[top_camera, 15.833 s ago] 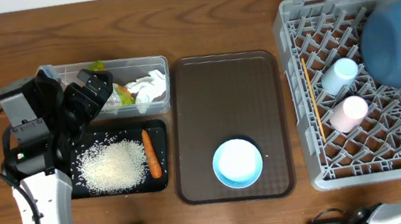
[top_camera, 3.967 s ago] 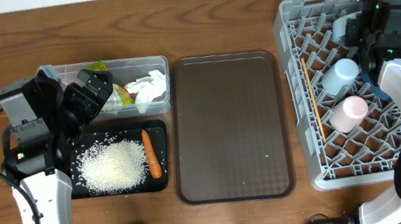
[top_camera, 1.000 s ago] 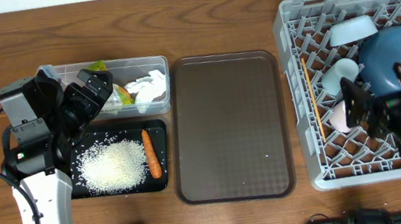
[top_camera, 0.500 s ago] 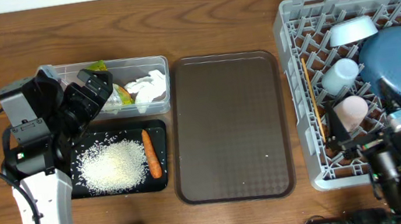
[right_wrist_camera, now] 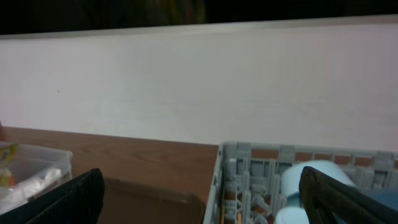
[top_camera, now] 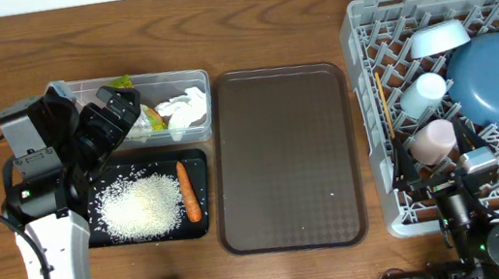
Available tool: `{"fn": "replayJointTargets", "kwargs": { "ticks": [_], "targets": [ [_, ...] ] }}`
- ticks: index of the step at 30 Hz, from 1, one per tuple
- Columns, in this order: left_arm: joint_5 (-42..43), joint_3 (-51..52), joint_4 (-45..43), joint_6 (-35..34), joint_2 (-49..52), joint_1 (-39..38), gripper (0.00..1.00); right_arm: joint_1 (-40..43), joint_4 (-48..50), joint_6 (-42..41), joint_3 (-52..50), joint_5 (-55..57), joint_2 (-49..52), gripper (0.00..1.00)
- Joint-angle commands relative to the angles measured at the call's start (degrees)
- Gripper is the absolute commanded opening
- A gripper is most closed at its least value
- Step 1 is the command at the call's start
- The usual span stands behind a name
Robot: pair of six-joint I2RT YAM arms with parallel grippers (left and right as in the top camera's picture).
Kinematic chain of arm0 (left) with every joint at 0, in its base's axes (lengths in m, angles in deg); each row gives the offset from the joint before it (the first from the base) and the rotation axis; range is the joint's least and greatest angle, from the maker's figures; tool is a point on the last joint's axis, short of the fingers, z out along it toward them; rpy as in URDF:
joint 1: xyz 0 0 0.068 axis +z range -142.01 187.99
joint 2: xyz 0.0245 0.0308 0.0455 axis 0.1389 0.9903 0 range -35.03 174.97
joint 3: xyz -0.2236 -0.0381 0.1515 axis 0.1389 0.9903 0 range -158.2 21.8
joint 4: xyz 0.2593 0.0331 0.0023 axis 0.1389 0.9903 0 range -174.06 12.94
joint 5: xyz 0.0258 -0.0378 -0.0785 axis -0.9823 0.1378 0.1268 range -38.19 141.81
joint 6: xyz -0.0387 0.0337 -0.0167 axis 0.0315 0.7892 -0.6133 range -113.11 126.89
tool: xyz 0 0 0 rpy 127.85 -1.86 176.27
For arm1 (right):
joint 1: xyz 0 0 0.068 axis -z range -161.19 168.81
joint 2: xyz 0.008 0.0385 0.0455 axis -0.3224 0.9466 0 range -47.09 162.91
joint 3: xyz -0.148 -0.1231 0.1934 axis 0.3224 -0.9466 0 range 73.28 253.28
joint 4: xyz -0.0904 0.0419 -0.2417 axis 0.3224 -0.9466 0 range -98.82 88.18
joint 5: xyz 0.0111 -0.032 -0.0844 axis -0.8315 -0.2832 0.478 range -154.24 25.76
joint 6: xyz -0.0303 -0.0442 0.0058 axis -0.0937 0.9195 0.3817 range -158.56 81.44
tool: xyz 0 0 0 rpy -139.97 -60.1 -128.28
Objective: Sort waste into correct bins and load items into the dishwasher rack
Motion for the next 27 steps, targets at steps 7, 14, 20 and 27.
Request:
{"fn": "replayJointTargets", "kwargs": {
  "ticks": [7, 14, 20, 27],
  "targets": [
    [-0.7, -0.3, -0.1, 1.2, 0.0, 0.2, 1.00, -1.3, 0.1, 3.1, -4.5, 1.8, -1.5, 0.99],
    [-0.7, -0.3, -0.1, 1.2, 0.0, 0.2, 1.00, -1.3, -3.5, 9.3, -6.2, 1.8, -1.5, 0.99],
    [-0.7, -0.3, 0.0, 1.2, 0.0, 0.2, 1.00, -1.3, -7.4, 9.1, -6.2, 1.5, -1.5, 0.99],
    [-0.7, -0.3, 0.0, 1.2, 0.0, 0.2, 1.00, -1.2, -7.4, 8.9, -6.2, 1.6, -1.5, 0.99]
  ]
}}
